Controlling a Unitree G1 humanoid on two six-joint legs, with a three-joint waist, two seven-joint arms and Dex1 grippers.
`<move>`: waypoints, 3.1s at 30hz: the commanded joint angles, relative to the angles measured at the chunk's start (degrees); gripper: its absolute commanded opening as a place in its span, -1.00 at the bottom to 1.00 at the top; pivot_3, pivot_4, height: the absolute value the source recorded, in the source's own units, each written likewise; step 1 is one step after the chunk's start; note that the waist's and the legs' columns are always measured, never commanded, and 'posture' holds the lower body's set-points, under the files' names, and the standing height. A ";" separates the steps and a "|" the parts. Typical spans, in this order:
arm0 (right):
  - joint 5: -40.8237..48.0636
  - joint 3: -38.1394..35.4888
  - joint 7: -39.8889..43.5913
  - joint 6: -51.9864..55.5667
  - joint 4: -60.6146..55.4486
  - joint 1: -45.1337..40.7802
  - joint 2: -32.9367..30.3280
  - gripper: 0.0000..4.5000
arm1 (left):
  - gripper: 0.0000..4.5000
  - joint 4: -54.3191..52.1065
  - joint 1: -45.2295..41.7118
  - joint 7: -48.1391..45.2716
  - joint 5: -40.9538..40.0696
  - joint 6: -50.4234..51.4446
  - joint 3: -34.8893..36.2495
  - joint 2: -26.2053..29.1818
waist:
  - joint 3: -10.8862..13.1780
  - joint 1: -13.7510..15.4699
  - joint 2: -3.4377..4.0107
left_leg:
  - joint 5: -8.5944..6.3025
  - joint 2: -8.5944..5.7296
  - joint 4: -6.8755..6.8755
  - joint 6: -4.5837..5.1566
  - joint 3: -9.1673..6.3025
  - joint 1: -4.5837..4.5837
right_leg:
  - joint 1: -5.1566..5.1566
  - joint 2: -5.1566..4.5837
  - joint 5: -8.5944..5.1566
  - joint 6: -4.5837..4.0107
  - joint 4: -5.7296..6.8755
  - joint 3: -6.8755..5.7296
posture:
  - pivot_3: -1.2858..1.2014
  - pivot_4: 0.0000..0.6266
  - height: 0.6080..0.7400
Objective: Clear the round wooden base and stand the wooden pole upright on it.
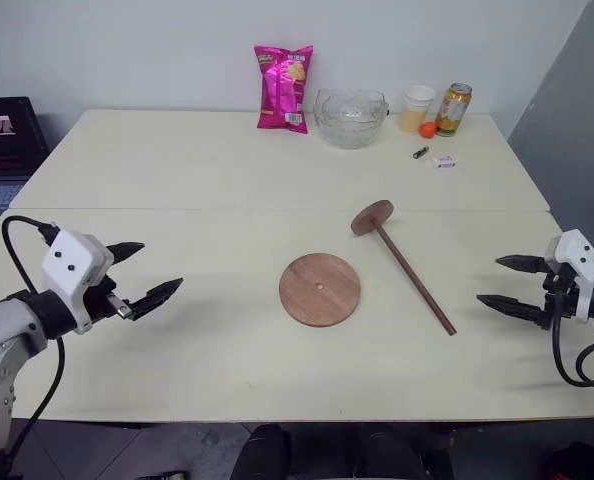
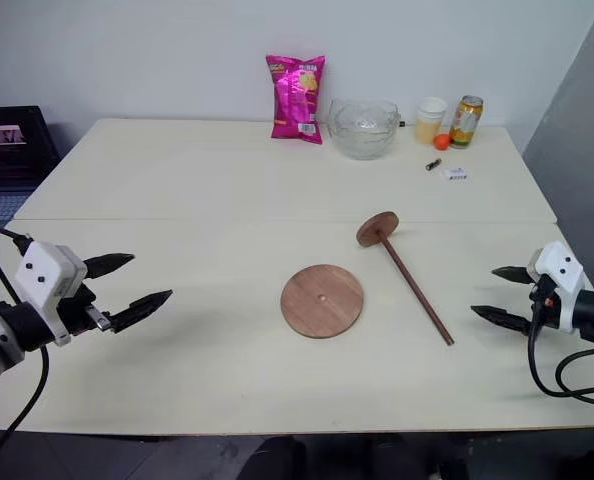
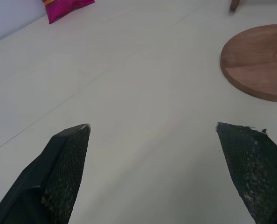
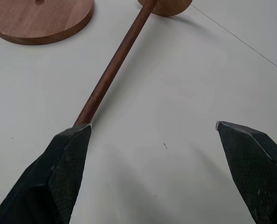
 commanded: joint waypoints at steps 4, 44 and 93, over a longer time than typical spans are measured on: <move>2.92 -1.42 -1.36 9.58 -9.50 -2.36 -3.86 1.00 | 1.00 -5.59 -4.56 -1.42 -1.02 -0.52 -7.65 0.43 | 0.00 0.01 0.01 | 0.00 0.00 0.00 0.00 0.00 -0.01 | -0.01 0.00 0.00 0.00 0.00 0.00 | 0.03 -0.52 1.00; -2.15 31.22 -34.09 67.96 -0.79 -44.45 21.46 1.00 | 1.00 -8.12 -12.06 -0.98 2.66 -2.22 -25.94 -5.44 | 0.00 -0.18 0.01 | 0.02 -0.05 0.06 0.01 0.03 -0.57 | -0.66 0.01 0.04 0.00 0.15 0.09 | 0.03 -0.52 1.00; 0.45 16.33 -26.43 1.75 -16.01 -26.36 49.28 -0.89 | 1.00 -13.80 -0.68 -5.52 -11.47 6.07 -8.19 0.46 | -0.02 -1.14 -0.01 | 0.03 0.02 0.02 0.04 0.10 -0.50 | -0.72 0.10 0.09 0.07 0.20 0.24 | 0.03 -0.52 1.00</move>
